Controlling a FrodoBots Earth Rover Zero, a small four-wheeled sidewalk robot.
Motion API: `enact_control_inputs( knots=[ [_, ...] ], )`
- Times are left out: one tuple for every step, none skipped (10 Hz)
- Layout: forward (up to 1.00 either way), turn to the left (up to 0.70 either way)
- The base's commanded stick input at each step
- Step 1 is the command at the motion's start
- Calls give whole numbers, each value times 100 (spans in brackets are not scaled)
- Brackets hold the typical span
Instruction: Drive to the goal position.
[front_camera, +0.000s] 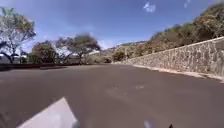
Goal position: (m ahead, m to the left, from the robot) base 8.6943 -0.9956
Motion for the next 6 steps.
enact_control_inputs(
  knots=[
    [50,-7],
    [50,-2],
    [50,0],
    [50,0],
    [50,0],
    [50,0]
  ],
)
